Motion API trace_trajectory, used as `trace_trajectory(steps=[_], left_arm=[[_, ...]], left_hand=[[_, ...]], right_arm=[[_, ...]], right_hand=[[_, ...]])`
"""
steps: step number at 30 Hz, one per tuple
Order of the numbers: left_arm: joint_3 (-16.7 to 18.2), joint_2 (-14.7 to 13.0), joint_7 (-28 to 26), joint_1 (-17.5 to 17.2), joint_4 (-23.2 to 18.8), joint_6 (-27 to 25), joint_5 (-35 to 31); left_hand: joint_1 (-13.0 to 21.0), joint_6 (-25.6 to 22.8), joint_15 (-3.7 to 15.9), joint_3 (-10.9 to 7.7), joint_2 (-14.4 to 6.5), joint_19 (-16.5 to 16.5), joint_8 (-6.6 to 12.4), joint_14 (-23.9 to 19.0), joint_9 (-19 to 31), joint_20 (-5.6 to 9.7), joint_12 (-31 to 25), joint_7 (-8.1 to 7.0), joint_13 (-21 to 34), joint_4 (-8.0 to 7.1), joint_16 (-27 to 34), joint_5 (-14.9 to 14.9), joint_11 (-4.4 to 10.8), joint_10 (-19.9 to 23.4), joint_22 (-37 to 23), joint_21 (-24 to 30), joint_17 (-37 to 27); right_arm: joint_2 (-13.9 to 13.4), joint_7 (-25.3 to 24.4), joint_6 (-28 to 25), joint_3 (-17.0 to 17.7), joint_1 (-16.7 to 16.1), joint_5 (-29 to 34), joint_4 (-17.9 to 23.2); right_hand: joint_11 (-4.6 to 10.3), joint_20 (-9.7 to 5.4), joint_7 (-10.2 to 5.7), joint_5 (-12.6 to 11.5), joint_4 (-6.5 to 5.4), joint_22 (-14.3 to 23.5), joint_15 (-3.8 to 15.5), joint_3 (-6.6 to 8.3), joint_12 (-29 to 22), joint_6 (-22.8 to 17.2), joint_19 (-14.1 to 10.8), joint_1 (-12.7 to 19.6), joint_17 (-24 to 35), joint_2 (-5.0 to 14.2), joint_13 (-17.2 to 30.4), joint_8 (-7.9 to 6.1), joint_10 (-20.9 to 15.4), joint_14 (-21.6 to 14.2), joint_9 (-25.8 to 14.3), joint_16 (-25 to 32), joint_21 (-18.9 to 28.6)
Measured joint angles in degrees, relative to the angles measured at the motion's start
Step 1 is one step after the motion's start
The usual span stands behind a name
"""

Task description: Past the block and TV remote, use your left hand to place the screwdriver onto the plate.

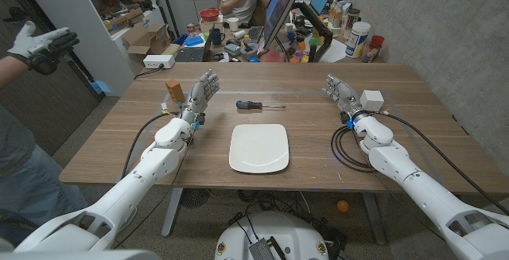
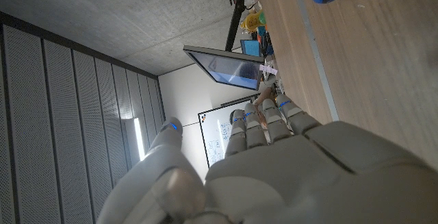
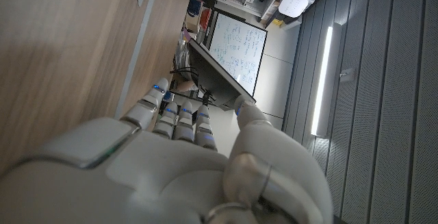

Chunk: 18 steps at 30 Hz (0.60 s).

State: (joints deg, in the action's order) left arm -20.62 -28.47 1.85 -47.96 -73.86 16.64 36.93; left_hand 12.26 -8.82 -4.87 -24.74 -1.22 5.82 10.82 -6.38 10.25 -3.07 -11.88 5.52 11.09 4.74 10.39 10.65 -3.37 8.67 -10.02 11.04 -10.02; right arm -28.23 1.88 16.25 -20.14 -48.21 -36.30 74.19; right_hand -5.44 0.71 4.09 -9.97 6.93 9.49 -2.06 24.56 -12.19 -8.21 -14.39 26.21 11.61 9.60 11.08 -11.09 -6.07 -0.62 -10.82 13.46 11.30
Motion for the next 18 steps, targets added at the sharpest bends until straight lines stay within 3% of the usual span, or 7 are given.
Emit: trace_trajectory(steps=[18], left_arm=[[1.8,1.3,1.2,0.1,0.4,-0.9,-2.3]], left_hand=[[0.0,0.0,0.0,-0.09,0.0,0.0,0.0,0.0,0.0,0.0,0.0,0.0,0.0,0.09,0.0,0.0,0.0,0.0,0.0,0.0,-0.3]], right_arm=[[3.2,1.5,-1.2,3.3,-0.4,3.3,-0.9]], right_hand=[[-0.28,0.0,-0.3,0.0,-0.13,0.0,0.01,0.13,0.0,-0.3,0.0,0.0,0.0,0.0,0.0,0.0,-0.3,0.0,0.0,0.0,0.0]])
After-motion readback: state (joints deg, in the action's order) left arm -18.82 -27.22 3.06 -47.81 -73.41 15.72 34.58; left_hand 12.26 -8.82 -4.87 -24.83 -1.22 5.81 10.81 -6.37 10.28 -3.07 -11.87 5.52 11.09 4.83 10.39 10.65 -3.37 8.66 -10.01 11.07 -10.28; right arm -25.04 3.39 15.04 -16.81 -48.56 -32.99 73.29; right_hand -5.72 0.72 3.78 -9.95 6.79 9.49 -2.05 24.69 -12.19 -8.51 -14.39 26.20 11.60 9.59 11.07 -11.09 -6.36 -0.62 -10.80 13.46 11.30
